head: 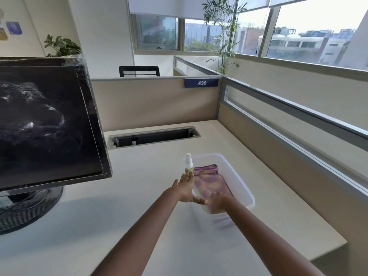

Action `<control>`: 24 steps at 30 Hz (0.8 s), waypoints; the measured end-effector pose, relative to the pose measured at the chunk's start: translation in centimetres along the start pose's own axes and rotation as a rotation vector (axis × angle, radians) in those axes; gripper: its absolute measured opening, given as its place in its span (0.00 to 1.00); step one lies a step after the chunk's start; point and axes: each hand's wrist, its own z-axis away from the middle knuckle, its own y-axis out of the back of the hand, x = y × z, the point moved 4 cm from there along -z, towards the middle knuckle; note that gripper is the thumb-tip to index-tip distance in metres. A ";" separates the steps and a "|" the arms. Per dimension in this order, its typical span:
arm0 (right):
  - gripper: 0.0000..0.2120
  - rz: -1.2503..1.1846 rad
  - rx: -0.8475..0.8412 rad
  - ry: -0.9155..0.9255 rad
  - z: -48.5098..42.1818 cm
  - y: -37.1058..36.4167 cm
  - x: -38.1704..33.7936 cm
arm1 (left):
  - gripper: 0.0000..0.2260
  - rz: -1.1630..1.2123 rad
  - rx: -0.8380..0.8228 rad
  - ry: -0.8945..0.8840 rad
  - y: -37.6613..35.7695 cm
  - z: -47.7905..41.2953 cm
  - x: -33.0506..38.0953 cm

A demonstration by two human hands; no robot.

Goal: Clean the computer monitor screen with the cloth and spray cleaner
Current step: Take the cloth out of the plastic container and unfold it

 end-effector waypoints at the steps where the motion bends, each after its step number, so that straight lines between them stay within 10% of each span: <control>1: 0.29 -0.014 0.012 0.002 0.2 0.1 -0.1 | 0.52 0.000 0.006 -0.003 0.0 0.0 -0.1; 14: 0.10 -0.685 0.489 0.144 6.4 11.5 2.8 | 0.46 0.064 0.128 -0.109 0.9 0.9 2.1; 24: 0.07 -1.394 0.550 0.394 12.7 17.7 -0.6 | 0.40 0.576 0.439 -0.667 6.9 5.5 7.4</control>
